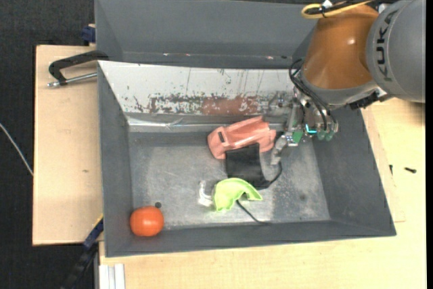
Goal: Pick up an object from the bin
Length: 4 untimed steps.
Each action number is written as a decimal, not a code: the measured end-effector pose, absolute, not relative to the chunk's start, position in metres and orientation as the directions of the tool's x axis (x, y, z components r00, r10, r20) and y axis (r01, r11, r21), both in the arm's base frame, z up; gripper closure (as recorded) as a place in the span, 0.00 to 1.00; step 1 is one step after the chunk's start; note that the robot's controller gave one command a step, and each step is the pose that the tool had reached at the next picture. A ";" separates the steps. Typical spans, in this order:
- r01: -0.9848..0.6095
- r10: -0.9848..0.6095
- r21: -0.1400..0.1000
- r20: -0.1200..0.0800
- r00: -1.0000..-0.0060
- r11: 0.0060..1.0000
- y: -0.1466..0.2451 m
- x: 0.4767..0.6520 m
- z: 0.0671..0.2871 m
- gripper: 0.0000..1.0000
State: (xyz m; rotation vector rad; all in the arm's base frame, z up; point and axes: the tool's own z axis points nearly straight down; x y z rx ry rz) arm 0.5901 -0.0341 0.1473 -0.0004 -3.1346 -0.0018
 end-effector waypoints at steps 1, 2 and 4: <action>0.000 0.000 0.000 -0.002 -1.000 1.000 -0.034 0.592 0.152 0.00; -0.061 -0.064 -0.032 -0.076 -0.995 0.998 0.000 0.594 0.126 0.00; -0.065 -0.067 -0.021 -0.085 -0.994 0.998 0.005 0.594 0.124 0.00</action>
Offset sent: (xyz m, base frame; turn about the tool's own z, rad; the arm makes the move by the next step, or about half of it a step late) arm -0.0377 0.0831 -0.0773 -0.1422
